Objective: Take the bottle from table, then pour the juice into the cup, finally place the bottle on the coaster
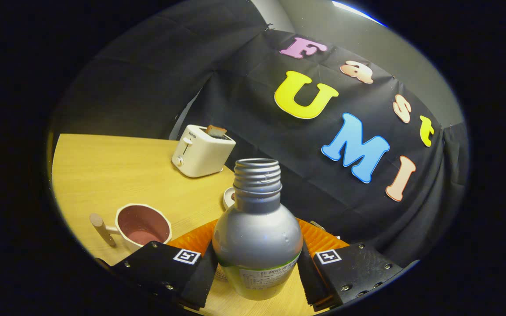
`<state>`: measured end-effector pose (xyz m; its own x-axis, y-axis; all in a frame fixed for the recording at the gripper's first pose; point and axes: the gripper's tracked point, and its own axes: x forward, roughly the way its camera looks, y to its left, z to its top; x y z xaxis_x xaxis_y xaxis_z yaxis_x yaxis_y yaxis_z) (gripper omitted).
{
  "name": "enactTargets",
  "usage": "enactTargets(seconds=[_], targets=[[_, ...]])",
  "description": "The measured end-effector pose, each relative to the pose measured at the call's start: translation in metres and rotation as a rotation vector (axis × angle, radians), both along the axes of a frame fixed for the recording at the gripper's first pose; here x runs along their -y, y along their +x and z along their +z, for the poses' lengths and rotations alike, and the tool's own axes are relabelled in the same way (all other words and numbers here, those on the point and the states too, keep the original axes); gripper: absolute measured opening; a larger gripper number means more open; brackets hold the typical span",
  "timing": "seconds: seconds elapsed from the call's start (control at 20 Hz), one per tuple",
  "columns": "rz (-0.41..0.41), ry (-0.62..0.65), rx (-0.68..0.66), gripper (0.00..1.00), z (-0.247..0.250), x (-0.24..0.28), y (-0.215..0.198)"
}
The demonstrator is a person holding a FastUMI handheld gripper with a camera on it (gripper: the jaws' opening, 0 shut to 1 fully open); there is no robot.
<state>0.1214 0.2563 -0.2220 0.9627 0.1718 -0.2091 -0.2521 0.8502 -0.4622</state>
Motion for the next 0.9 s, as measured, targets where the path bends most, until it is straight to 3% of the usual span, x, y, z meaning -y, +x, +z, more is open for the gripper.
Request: enactTargets(seconds=[0.25,0.9], targets=[[-0.003,0.183,-0.006,0.81,0.007,-0.001,0.001],[-0.033,0.495,-0.022,0.81,-0.003,0.021,0.028]])
